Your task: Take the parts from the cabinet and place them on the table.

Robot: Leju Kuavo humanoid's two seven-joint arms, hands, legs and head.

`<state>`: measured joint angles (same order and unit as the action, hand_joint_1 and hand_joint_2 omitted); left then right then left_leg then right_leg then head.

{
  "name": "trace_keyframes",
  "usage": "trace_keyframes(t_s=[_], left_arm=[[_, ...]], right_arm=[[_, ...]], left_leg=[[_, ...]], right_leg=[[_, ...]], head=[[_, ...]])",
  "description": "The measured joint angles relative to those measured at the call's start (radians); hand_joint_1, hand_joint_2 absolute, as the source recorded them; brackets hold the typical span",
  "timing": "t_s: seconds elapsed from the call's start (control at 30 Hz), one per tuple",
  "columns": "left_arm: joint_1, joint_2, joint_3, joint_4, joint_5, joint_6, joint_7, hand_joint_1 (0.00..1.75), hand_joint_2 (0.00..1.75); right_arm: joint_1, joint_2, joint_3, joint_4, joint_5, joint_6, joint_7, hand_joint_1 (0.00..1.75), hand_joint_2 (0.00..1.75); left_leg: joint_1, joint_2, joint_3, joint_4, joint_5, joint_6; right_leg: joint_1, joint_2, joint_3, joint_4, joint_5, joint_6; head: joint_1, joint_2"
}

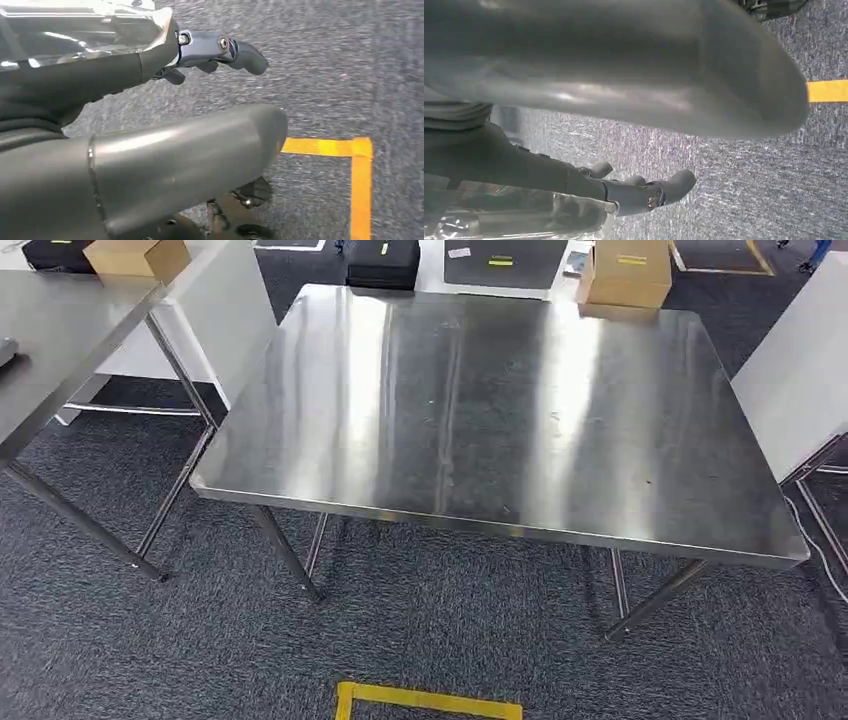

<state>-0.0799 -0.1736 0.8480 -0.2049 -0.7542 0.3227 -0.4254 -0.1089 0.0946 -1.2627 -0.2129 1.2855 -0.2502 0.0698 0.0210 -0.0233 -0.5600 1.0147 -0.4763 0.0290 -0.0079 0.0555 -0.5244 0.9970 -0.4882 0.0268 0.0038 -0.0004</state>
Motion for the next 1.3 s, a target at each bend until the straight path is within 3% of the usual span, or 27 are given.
trace_keyframes(t_s=[0.03,0.13,0.23,0.67,0.7,0.73,0.77,0.8,0.83,0.9,0.93,0.97,1.0,1.03,1.1,1.13,1.17,1.2,1.3], left_arm=[[-0.001,-0.003,0.0,0.0,0.0,0.0,0.0,0.0,0.0],[0.002,0.0,0.001,0.0,0.002,-0.001,0.0,0.0,0.0],[0.0,0.0,0.001,0.0,0.002,-0.003,0.005,0.0,0.0],[0.0,0.001,0.007,0.0,0.006,-0.018,0.016,0.0,0.0],[-0.001,0.002,0.009,0.0,0.01,-0.019,0.015,0.0,0.0],[-0.001,0.004,0.013,0.0,0.012,-0.02,0.014,0.0,0.0],[-0.001,0.005,0.015,0.0,0.014,-0.023,0.014,0.0,0.0],[-0.002,0.004,0.016,0.0,0.019,-0.025,0.013,0.0,0.0],[-0.002,0.004,0.018,0.0,0.02,-0.027,0.013,0.0,0.0],[-0.001,0.005,0.023,0.0,0.021,-0.027,0.012,0.0,0.0],[0.0,0.005,0.025,0.0,0.021,-0.027,0.012,0.0,0.0],[0.0,0.005,0.025,0.0,0.021,-0.027,0.012,0.0,0.0],[0.0,0.005,0.025,0.0,0.021,-0.027,0.012,0.0,0.0],[0.0,0.005,0.026,0.0,0.021,-0.028,0.012,0.0,0.0],[0.0,0.005,0.026,0.0,0.021,-0.028,0.012,0.0,0.0],[-0.002,0.007,0.026,-0.001,0.021,-0.028,0.012,0.0,0.0],[-0.002,0.01,0.026,-0.001,0.021,-0.028,0.012,0.0,0.0],[-0.002,0.01,0.026,-0.001,0.021,-0.028,0.011,0.0,0.0],[0.002,0.009,0.027,-0.001,0.021,-0.028,0.011,0.0,0.0]], right_arm=[[0.0,-0.004,0.003,0.0,0.001,0.0,0.001,0.0,0.0],[0.001,-0.004,0.007,0.0,0.001,0.001,0.001,0.0,0.0],[0.0,-0.003,0.013,0.0,0.005,0.001,0.001,0.0,0.0],[0.001,-0.004,0.013,0.0,0.005,0.009,0.0,0.0,0.0],[0.002,-0.002,0.013,0.0,0.006,0.01,-0.002,0.0,0.0],[0.002,-0.001,0.013,0.0,0.008,0.01,-0.003,0.0,0.0],[0.005,-0.001,0.013,0.0,0.009,0.01,-0.005,0.0,0.0],[0.005,-0.002,0.014,0.0,0.01,0.01,-0.006,0.0,0.0],[0.005,-0.004,0.016,0.0,0.011,0.011,-0.007,0.0,0.0],[0.004,-0.004,0.019,0.0,0.013,0.012,-0.008,0.0,0.0],[0.004,-0.005,0.02,0.0,0.015,0.012,-0.008,0.0,0.0],[0.005,-0.004,0.02,0.0,0.015,0.013,-0.008,0.0,0.0],[0.008,-0.003,0.021,0.0,0.016,0.013,-0.008,0.0,0.0],[0.009,-0.004,0.021,0.0,0.016,0.013,-0.008,0.0,0.0],[0.007,-0.007,0.027,0.0,0.016,0.013,-0.009,0.0,0.0],[0.004,-0.003,0.031,0.001,0.016,0.013,-0.009,0.0,0.0],[0.003,-0.002,0.031,0.002,0.016,0.013,-0.009,0.0,0.0],[0.005,-0.002,0.032,0.002,0.016,0.013,-0.01,0.0,0.0],[0.006,-0.003,0.032,0.002,0.016,0.013,-0.01,0.0,0.0]], left_leg=[[0.0,0.003,-0.002,-0.003,0.001,-0.028],[-0.016,0.002,-0.003,-0.003,0.002,-0.013],[-0.023,0.002,-0.005,-0.003,0.004,-0.004],[-0.028,0.002,-0.009,-0.001,0.009,0.007],[-0.032,0.003,-0.012,0.009,0.006,0.015],[-0.028,0.002,-0.012,0.004,0.014,0.027],[-0.026,0.005,-0.009,-0.009,0.026,0.032],[-0.012,0.016,-0.004,-0.031,0.042,0.038],[-0.013,0.016,-0.004,-0.04,0.045,0.041],[-0.013,0.027,-0.014,-0.04,0.049,0.042],[-0.013,0.033,-0.018,-0.04,0.052,0.039],[-0.012,0.038,-0.023,-0.039,0.056,0.036],[-0.01,0.04,-0.028,-0.038,0.059,0.03],[-0.008,0.042,-0.032,-0.035,0.062,0.025],[0.003,0.044,-0.048,-0.017,0.065,0.007],[-0.004,0.045,-0.057,-0.001,0.064,-0.006],[-0.001,0.044,-0.062,0.007,0.059,-0.014],[-0.003,0.043,-0.061,0.004,0.063,-0.019],[0.013,0.041,-0.065,0.004,0.072,-0.033]], right_leg=[[0.005,-0.001,-0.006,0.003,-0.003,-0.004],[-0.001,-0.002,-0.014,0.002,-0.002,-0.002],[-0.007,-0.002,-0.013,-0.002,0.001,0.009],[-0.014,-0.002,-0.015,-0.008,0.008,0.02],[-0.031,0.0,-0.008,-0.018,0.015,0.03],[-0.032,0.001,-0.005,-0.02,0.021,0.039],[-0.022,0.004,-0.007,-0.026,0.029,0.049],[-0.022,-0.012,-0.01,-0.017,0.016,0.045],[-0.021,-0.032,-0.025,0.009,-0.009,0.04],[-0.022,-0.041,-0.093,0.16,-0.087,0.028],[-0.024,-0.042,-0.127,0.239,-0.117,0.027],[-0.025,-0.042,-0.145,0.29,-0.129,0.034],[-0.028,-0.044,-0.134,0.283,-0.12,0.045],[-0.033,-0.045,-0.1,0.23,-0.097,0.059],[-0.046,-0.054,0.014,0.039,-0.037,0.092],[-0.047,-0.059,0.024,0.004,-0.05,0.092],[-0.035,-0.048,0.016,0.006,-0.037,0.067],[-0.035,-0.048,0.015,0.011,-0.036,0.048],[-0.033,-0.049,0.006,0.015,-0.021,0.014]], head=[[0.001,0.0],[0.0,0.0],[0.001,0.0],[0.001,0.0],[-0.001,0.0],[-0.005,0.0],[-0.004,0.0],[0.0,0.0],[0.0,0.0],[0.007,0.0],[0.006,0.0],[0.006,0.0],[0.006,0.0],[0.006,0.0],[0.007,0.0],[0.01,0.0],[0.016,0.0],[0.006,0.0],[0.003,0.0]])
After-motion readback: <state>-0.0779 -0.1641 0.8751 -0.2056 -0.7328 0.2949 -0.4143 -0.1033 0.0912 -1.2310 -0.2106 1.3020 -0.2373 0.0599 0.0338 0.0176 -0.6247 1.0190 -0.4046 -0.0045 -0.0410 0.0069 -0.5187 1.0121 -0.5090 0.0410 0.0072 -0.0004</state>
